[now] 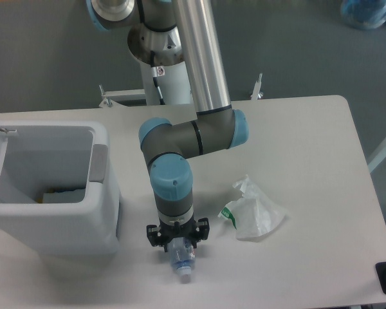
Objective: Place the trash in the trash can
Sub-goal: 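Close the gripper around the bottle's middle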
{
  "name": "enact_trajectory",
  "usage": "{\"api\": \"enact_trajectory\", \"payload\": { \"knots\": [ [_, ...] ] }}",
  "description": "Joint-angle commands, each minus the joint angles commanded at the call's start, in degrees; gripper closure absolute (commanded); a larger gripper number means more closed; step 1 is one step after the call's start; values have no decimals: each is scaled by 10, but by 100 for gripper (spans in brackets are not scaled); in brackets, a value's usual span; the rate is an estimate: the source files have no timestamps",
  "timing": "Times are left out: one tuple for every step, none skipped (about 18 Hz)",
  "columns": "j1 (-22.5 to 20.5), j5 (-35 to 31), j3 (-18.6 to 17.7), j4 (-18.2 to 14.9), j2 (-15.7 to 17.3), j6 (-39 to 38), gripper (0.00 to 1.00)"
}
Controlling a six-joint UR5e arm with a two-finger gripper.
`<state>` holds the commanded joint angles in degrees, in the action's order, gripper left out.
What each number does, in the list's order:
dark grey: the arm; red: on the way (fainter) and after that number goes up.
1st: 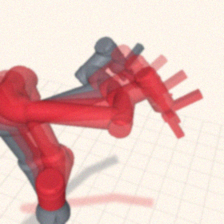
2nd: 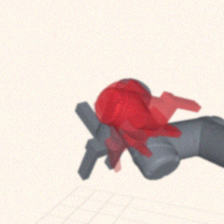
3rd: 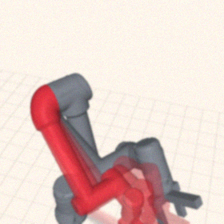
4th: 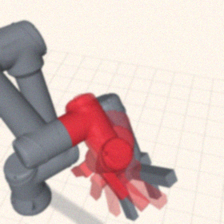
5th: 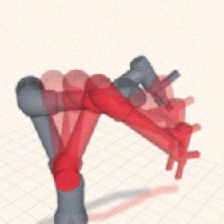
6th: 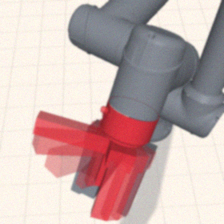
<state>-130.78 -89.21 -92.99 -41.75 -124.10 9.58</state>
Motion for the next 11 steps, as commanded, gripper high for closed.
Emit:
{"api": "enact_trajectory", "payload": {
  "knots": [
    [0,-1,0,0,-1,0,27],
    [0,-1,0,0,0,0,27],
    [0,0,0,0,1,0,27],
    [0,0,2,0,1,0,27],
    [0,0,3,0,2,0,30],
    [0,2,4,0,3,0,35],
    [0,2,3,0,4,0,37],
    [0,1,1,0,3,0,37],
    [0,1,1,0,3,0,37],
    [0,1,1,0,3,0,39],
    [0,1,2,0,4,0,39]
  ]
}}
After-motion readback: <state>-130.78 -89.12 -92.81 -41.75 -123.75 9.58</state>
